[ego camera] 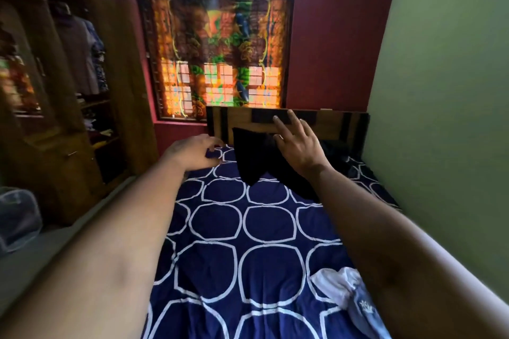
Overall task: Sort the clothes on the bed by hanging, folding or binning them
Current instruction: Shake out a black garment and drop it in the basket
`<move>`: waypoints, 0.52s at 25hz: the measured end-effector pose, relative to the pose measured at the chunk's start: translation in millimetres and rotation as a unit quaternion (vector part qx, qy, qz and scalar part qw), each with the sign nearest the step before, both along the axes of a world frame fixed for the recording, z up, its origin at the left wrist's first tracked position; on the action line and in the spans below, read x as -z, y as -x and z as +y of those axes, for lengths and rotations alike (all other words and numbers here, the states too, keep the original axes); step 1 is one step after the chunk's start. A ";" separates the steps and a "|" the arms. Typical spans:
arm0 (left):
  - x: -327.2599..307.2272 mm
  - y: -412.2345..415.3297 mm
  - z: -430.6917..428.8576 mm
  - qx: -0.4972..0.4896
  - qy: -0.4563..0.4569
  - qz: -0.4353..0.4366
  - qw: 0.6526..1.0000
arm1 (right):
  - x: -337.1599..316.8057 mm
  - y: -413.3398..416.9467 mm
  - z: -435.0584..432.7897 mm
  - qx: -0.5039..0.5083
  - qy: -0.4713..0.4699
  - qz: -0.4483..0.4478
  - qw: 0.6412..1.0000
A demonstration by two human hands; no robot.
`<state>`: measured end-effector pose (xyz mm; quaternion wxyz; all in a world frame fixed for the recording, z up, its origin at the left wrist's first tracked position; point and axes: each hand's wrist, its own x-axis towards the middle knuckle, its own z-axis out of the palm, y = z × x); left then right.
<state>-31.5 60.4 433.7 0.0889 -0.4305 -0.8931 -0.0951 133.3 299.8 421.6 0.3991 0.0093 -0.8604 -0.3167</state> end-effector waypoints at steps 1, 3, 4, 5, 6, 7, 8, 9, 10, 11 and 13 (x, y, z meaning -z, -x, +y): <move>0.6 -5.7 -6.6 -0.016 0.010 0.008 1.000 | -0.4 1.7 -1.6 -0.020 -0.002 -0.003 1.000; 3.5 -17.0 -25.0 -0.045 0.024 0.013 0.999 | -1.5 5.2 -13.3 -0.028 0.011 -0.025 0.999; 6.1 -22.2 -37.9 -0.060 0.023 0.009 0.998 | -1.5 6.7 -24.0 -0.017 0.042 -0.064 0.997; 9.4 -26.5 -53.4 -0.077 0.019 0.002 0.997 | 1.4 9.7 -34.4 -0.011 0.070 -0.111 0.991; 12.3 -32.6 -70.9 -0.095 0.012 -0.005 0.995 | 4.6 12.7 -45.9 -0.014 0.093 -0.153 0.984; 16.1 -38.3 -89.8 -0.117 0.008 -0.012 0.993 | 6.3 14.7 -60.3 -0.028 0.102 -0.169 0.980; 20.5 -46.4 -110.7 -0.137 0.008 -0.015 0.990 | 6.6 16.9 -77.6 -0.046 0.105 -0.172 0.979; 24.1 -54.7 -130.7 -0.155 0.012 -0.015 0.988 | 6.3 19.5 -95.3 -0.063 0.103 -0.170 0.978; 26.0 -64.1 -149.1 -0.170 0.011 -0.011 0.985 | 7.3 24.9 -112.3 -0.078 0.101 -0.175 0.976; 27.7 -74.7 -171.8 -0.192 0.007 -0.008 0.981 | 8.3 30.8 -135.6 -0.099 0.107 -0.190 0.971; 31.1 -92.8 -219.2 -0.235 -0.004 -0.015 0.972 | 8.9 42.4 -185.0 -0.140 0.127 -0.232 0.954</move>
